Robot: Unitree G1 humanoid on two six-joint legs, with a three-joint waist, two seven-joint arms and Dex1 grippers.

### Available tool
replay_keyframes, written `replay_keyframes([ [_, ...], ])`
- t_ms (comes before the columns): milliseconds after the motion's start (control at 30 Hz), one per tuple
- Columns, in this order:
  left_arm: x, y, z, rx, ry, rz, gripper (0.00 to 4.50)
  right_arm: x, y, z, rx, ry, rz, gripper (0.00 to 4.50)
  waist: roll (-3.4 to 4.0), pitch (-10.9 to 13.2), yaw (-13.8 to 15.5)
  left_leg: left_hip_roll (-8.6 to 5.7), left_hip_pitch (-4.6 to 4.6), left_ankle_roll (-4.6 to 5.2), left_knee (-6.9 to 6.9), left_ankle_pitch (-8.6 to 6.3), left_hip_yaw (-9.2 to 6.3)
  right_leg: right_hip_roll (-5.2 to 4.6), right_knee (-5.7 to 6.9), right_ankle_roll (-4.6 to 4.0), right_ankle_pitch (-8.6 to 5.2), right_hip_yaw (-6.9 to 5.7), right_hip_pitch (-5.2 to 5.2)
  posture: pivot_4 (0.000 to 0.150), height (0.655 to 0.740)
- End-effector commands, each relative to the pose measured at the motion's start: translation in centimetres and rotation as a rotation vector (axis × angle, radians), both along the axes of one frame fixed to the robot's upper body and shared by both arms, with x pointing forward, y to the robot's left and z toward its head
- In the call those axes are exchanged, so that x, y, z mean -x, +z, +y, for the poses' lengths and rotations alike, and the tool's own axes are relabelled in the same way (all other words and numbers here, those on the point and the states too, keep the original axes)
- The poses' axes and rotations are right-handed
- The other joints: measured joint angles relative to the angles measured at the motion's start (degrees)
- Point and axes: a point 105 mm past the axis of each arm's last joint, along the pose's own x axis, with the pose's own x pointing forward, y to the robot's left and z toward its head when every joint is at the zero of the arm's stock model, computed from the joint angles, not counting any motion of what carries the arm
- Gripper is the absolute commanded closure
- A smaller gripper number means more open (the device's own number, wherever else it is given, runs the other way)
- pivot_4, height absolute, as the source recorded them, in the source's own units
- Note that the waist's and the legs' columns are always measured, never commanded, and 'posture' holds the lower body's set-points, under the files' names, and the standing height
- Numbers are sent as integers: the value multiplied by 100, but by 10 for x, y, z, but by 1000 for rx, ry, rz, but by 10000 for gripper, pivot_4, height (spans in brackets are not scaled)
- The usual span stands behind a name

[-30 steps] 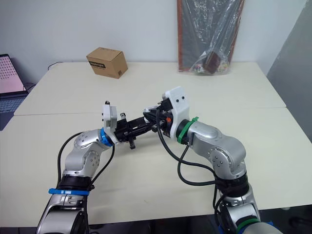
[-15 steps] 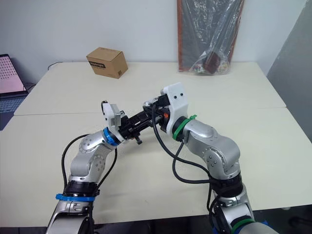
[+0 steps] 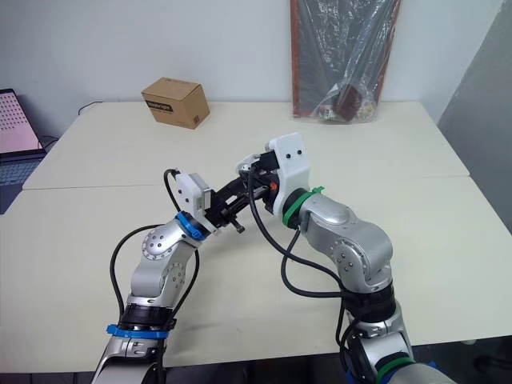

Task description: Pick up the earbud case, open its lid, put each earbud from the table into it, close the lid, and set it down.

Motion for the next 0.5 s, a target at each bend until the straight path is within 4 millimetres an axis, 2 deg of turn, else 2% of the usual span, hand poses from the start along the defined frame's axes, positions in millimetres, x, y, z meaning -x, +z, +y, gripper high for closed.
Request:
replay_keyframes([
  [33, 10, 39, -2, 45, 27, -166, 37516, 4, -12, 5, 55, 22, 46, 41021, 0, 0, 0, 0, 0, 0, 0, 0, 0, 0, 0, 0, 0, 0, 0, 1500, 7400],
  [233, 13, 42, -4, 52, 28, -178, 37516, 6, -17, 5, 79, 32, 72, 41021, 0, 0, -1, 0, 0, 0, -6, 0, 0, 0, -2, 0, 0, 0, 0, 1500, 7400],
  [333, 14, 43, -4, 56, 25, -177, 37516, 6, -18, 4, 92, 28, 68, 30477, 0, 0, 0, 0, 2, 0, -9, 0, 1, 0, -3, 0, 0, 1, 0, 1500, 7400],
  [467, 15, 42, -3, 54, 21, -168, 37516, 4, -8, -1, 83, 5, 0, 16296, 0, 0, -1, 0, 2, 0, -15, 0, 0, 0, -3, 0, 0, 0, -1, 1500, 7400],
  [500, 15, 42, -3, 53, 19, -164, 37516, 4, -6, -2, 80, 2, -13, 16296, 0, 0, -1, 0, 3, 0, -15, 0, 0, 0, -4, 0, 0, 0, -1, 1500, 7400],
])
